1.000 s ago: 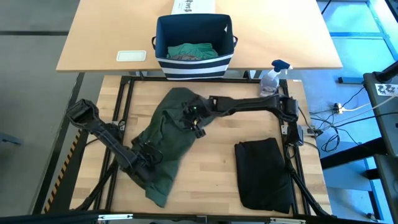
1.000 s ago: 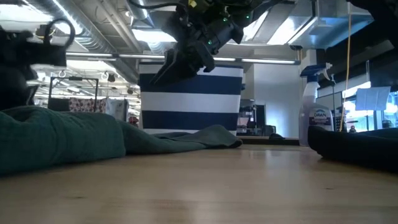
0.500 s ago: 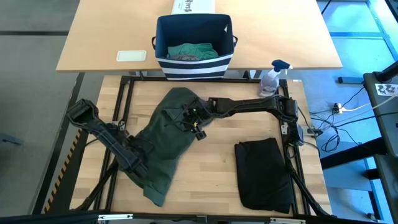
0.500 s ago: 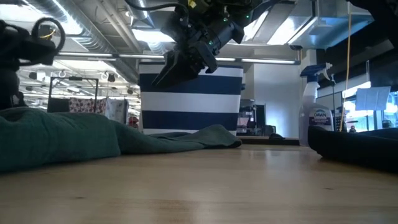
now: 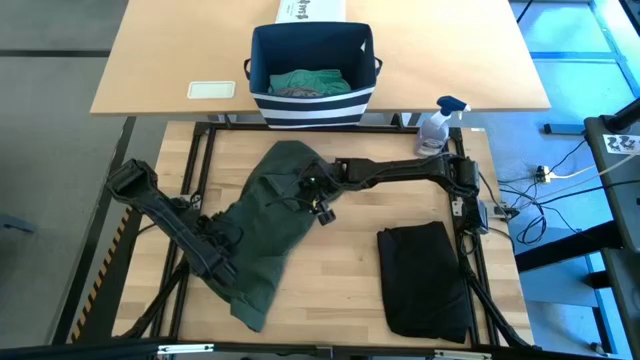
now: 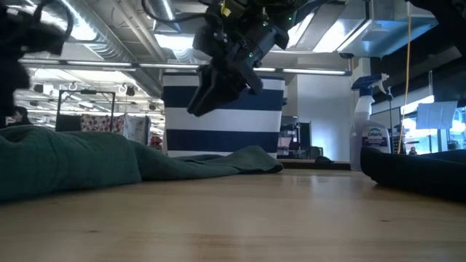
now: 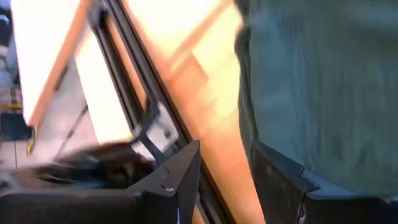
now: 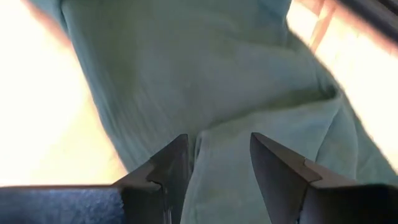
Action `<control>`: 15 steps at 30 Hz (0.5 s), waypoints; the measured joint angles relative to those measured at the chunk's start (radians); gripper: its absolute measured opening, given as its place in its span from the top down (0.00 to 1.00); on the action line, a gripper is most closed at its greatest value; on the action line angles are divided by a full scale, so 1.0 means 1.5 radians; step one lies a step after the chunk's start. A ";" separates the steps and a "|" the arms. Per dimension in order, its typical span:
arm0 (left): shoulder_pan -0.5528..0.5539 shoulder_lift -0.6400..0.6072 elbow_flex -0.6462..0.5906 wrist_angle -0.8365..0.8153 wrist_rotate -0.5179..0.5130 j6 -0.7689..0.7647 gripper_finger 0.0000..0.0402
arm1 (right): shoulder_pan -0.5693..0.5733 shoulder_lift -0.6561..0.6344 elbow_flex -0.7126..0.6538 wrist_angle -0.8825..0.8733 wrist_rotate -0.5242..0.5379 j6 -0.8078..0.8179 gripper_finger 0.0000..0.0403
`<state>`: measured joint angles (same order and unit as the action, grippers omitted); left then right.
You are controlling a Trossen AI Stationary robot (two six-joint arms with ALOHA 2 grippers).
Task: Fold Laundry from Bin
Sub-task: Fold the green polo shirt
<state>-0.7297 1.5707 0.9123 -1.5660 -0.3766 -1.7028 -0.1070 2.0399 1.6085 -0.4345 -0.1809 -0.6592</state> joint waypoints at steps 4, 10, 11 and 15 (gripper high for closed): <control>0.000 -0.001 0.042 0.008 -0.094 0.025 0.66 | 0.000 0.000 0.000 -0.042 0.017 0.000 0.58; 0.000 -0.001 0.066 0.129 -0.207 0.097 0.66 | 0.000 0.000 -0.001 -0.078 0.066 0.039 0.58; 0.000 -0.001 0.064 0.165 -0.222 0.115 0.66 | 0.000 0.000 -0.007 -0.066 0.068 0.051 0.58; 0.000 -0.001 0.049 0.301 -0.261 0.205 0.66 | 0.001 0.001 -0.064 0.050 0.056 0.081 0.58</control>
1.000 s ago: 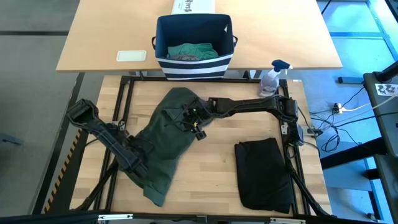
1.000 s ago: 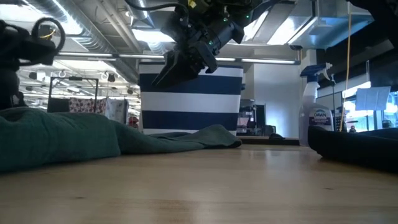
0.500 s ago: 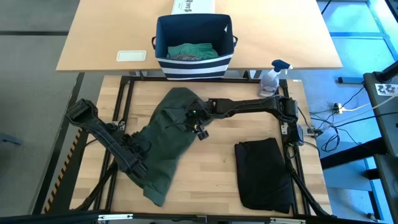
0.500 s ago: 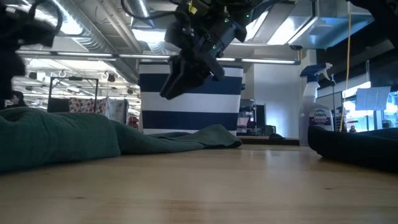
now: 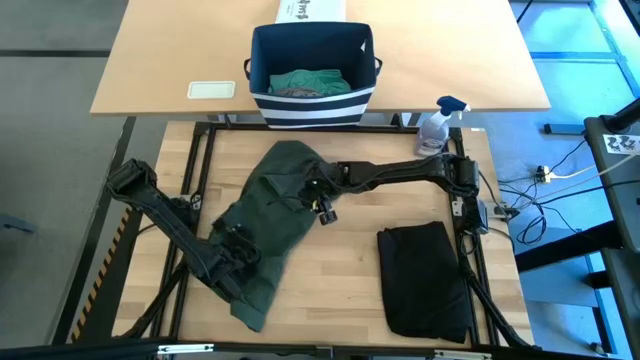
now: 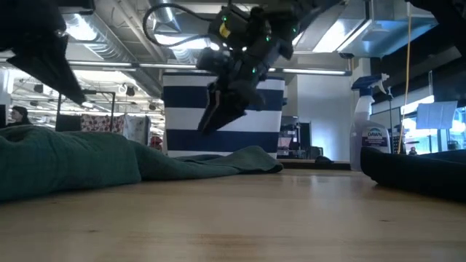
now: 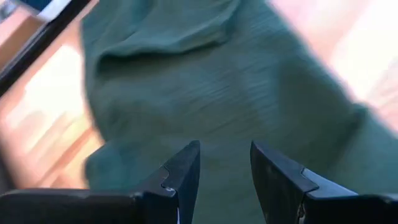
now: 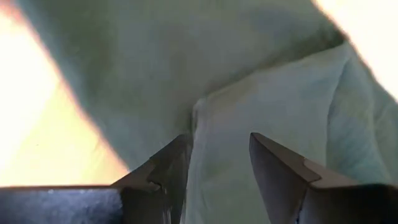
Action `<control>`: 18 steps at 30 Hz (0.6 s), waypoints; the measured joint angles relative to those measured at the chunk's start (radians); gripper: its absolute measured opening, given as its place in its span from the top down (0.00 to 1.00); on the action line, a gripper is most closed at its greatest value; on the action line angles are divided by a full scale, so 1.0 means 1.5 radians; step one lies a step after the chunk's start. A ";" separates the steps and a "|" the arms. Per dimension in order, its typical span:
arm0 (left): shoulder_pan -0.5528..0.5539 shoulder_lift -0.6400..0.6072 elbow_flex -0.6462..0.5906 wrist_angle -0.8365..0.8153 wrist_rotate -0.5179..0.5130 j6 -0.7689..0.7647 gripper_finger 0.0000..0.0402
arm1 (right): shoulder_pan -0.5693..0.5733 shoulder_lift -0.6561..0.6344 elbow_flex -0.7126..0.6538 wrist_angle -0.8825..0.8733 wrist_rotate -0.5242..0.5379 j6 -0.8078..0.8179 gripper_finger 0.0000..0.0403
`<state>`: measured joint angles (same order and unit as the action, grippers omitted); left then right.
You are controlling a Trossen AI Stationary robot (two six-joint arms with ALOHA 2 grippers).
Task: Fold Laundry from Bin
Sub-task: Fold the green polo shirt
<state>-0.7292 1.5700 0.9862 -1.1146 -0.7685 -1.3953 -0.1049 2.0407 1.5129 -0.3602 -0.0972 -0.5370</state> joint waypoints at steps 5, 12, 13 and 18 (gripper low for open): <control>0.000 0.000 -0.007 0.090 -0.028 0.055 0.66 | 0.010 0.000 -0.068 0.167 0.004 0.064 0.58; -0.002 0.000 -0.007 0.202 0.021 0.125 0.66 | 0.014 0.000 -0.091 0.186 0.012 0.104 0.58; -0.004 0.000 -0.007 0.217 0.040 0.137 0.66 | 0.014 0.000 -0.091 0.183 0.012 0.109 0.58; -0.026 0.000 -0.008 0.238 0.104 0.146 0.66 | 0.014 0.000 -0.091 0.177 0.001 0.109 0.58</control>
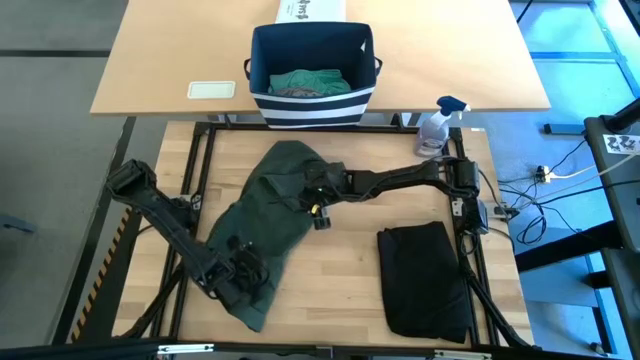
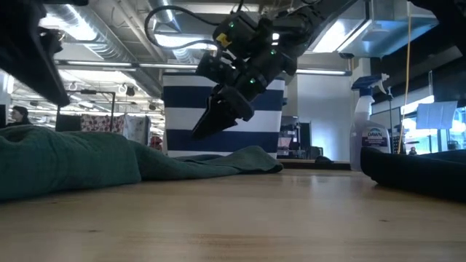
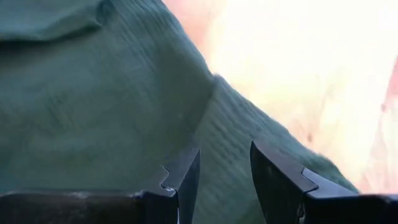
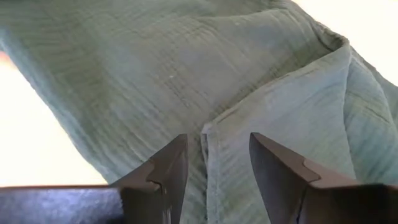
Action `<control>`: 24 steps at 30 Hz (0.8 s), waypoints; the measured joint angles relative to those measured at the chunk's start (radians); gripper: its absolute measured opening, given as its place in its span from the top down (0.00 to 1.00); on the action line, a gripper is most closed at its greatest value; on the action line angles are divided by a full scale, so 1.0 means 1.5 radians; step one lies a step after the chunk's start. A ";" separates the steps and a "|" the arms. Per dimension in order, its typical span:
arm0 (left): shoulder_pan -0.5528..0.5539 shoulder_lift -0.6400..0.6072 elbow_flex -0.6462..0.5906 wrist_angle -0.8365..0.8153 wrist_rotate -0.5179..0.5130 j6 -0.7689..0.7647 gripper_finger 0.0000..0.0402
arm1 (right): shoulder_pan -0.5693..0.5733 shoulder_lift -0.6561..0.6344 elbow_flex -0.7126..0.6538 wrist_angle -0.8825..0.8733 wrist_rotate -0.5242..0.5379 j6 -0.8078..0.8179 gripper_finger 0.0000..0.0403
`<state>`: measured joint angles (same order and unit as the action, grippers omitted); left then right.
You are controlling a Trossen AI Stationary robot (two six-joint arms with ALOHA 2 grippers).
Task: Fold Laundry from Bin
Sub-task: Fold the green polo shirt
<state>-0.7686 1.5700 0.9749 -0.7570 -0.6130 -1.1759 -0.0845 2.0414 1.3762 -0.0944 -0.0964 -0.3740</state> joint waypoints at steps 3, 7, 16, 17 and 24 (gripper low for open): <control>-0.008 0.000 0.000 0.006 0.015 -0.015 0.66 | -0.001 0.008 0.000 0.012 0.005 0.002 0.58; -0.011 0.013 0.000 0.046 0.039 -0.015 0.66 | 0.004 0.028 0.001 0.041 0.017 0.005 0.58; -0.036 0.115 0.000 0.134 0.142 -0.030 0.66 | 0.009 0.059 0.000 0.060 0.070 0.003 0.58; -0.035 0.123 0.000 0.144 0.152 -0.030 0.66 | 0.009 0.059 0.000 0.060 0.076 0.002 0.58; -0.039 0.153 0.000 0.251 0.230 0.008 0.66 | 0.008 0.059 0.001 0.053 0.097 -0.016 0.58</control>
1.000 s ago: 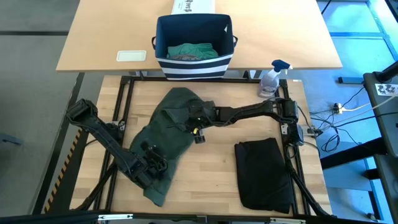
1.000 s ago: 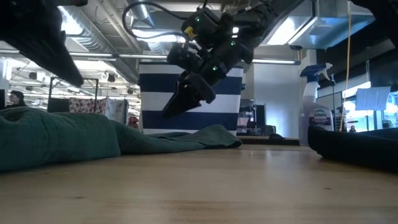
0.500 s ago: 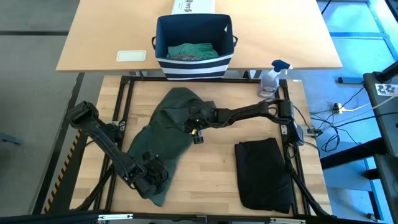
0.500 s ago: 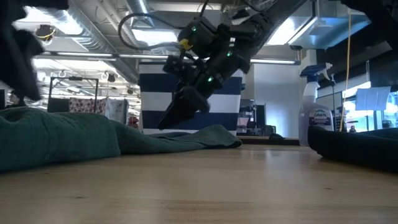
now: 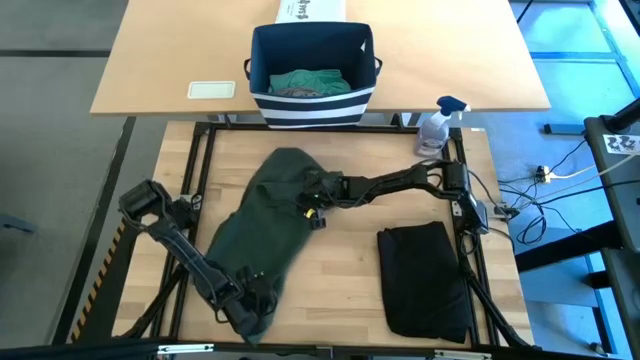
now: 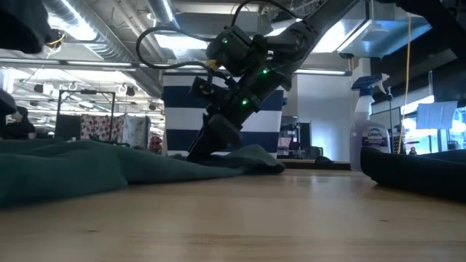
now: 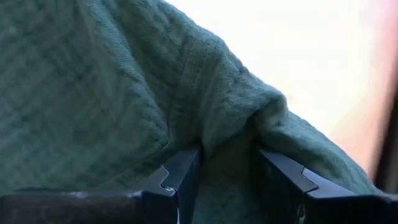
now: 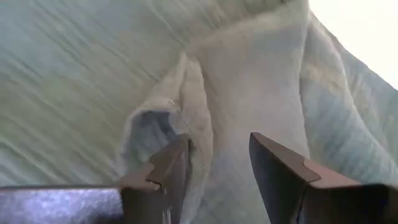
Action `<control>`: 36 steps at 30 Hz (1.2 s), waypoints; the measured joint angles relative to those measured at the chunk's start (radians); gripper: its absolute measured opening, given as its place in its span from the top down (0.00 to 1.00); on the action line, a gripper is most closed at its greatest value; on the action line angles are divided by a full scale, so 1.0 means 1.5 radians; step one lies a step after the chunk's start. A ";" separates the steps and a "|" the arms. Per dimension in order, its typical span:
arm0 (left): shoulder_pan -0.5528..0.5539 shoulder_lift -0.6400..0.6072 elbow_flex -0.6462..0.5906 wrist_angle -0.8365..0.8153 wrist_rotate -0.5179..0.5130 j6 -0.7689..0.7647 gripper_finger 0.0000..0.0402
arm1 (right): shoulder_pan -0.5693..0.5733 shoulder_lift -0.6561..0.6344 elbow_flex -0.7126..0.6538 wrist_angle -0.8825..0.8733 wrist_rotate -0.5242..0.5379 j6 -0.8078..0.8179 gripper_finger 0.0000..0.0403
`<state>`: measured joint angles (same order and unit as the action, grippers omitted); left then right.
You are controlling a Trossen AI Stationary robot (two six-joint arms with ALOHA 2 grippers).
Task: Fold Laundry from Bin
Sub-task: Fold the green polo shirt
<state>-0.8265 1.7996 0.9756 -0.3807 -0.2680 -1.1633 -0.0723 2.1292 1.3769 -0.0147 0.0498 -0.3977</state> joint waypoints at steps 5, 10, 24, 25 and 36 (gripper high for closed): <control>-0.013 0.001 0.000 0.033 0.013 0.020 0.66 | 0.001 0.000 0.000 -0.058 0.000 0.001 0.58; -0.021 0.001 0.000 0.033 0.017 0.021 0.66 | 0.001 0.000 0.000 -0.084 0.062 -0.008 0.58; -0.023 0.001 0.000 0.033 0.034 0.021 0.66 | -0.055 0.000 0.066 -0.062 0.217 -0.108 0.58; -0.023 0.001 0.000 0.033 0.034 0.021 0.66 | -0.064 0.000 0.075 -0.061 0.216 -0.110 0.58; -0.030 0.001 0.000 0.033 0.033 0.021 0.66 | -0.139 0.000 0.167 -0.061 0.200 -0.112 0.58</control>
<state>-0.8719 1.8011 0.9752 -0.3309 -0.2180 -1.1316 -0.2814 2.1288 1.6280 -0.1059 0.3491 -0.5663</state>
